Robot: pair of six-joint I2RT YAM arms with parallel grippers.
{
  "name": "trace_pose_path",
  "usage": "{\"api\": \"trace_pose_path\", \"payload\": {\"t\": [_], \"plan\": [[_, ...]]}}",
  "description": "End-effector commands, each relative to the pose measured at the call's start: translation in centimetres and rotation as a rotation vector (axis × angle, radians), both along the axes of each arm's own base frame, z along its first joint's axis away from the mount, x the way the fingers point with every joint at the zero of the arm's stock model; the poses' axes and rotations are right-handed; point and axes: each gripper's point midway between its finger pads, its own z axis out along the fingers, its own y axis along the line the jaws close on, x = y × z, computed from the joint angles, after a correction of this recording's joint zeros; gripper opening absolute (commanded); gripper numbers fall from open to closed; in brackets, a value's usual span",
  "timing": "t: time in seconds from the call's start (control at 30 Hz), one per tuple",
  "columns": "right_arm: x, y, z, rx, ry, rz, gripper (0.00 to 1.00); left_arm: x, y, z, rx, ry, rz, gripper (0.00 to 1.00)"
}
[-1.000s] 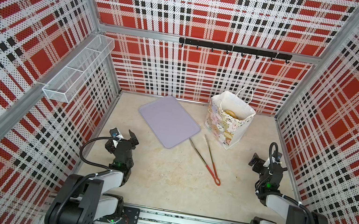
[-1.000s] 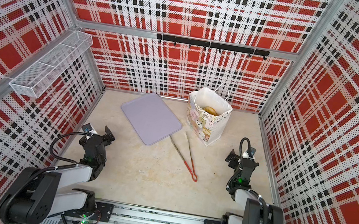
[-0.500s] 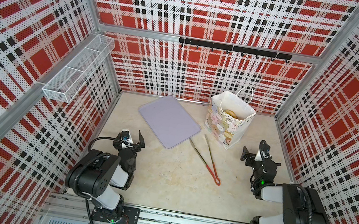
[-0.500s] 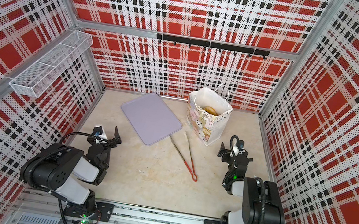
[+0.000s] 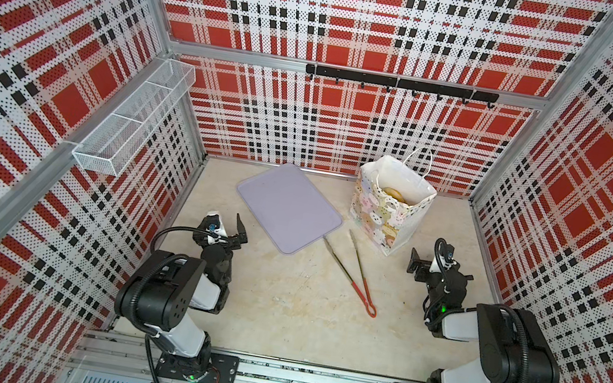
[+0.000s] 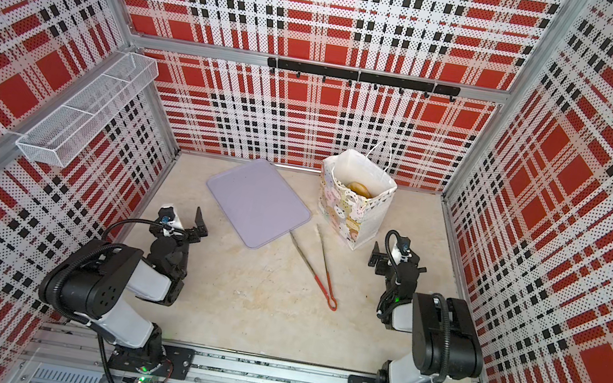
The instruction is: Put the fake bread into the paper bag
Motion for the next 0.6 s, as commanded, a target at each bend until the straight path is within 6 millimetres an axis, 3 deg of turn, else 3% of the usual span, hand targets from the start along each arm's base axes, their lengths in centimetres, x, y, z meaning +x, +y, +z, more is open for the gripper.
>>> {"api": "trace_pose_path", "payload": {"t": [0.0,0.57], "plan": [[0.57,-0.37,0.65,-0.009,-0.025,-0.025,1.00,0.08,0.07,0.34,-0.003,-0.010,-0.003,0.98],[0.44,-0.32,0.91,-0.006,-0.035,-0.023,1.00,0.15,0.08,0.28,-0.003,-0.006,-0.004,0.98]]}}
